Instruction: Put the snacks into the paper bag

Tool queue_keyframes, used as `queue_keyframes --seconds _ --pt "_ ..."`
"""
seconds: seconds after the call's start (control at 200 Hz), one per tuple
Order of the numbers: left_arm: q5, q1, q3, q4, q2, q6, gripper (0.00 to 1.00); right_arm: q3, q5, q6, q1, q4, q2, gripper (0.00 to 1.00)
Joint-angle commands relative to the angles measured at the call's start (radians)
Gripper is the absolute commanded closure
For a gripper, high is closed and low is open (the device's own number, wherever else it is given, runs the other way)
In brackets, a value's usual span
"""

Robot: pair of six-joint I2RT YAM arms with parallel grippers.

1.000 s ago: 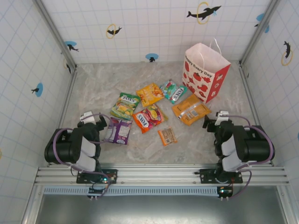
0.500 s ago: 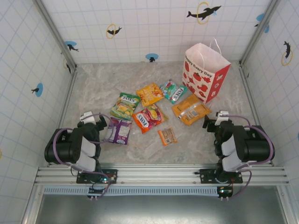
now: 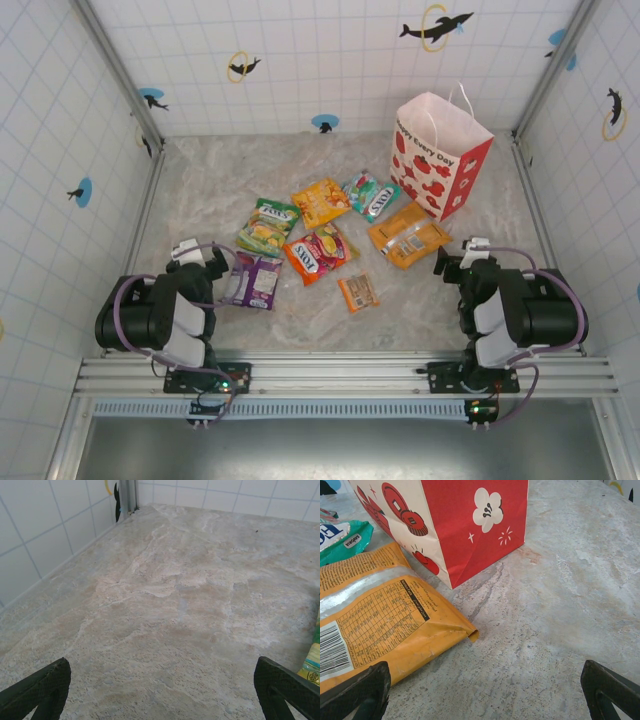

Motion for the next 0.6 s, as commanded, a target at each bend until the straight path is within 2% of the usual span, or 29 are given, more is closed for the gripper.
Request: queue_keyframes --seconds 0.0,0.165,0.31,0.415,0.59 --pt "-0.005 -0.005 -0.009 -0.040 -0.045 -0.004 0.07 0.023 -0.020 -0.011 -0.001 -0.050 -0.045 0.00" --pt "-0.104 -0.071 0.097 -0.327 -0.196 0.039 0.09 0.096 -0.044 -0.009 -0.001 -0.333 -0.215 0.00" --pt "-0.157 -0.127 0.218 -0.548 -0.307 -0.004 0.11 0.194 -0.075 -0.008 0.003 -0.662 -0.396 0.00" --pt "-0.114 -0.153 0.362 -0.756 -0.340 -0.020 0.13 0.304 -0.108 -0.042 0.006 -0.888 -0.498 0.00" --pt "0.161 -0.172 0.591 -1.034 -0.327 -0.020 0.21 0.570 -0.158 -0.118 0.011 -1.264 -0.551 0.00"
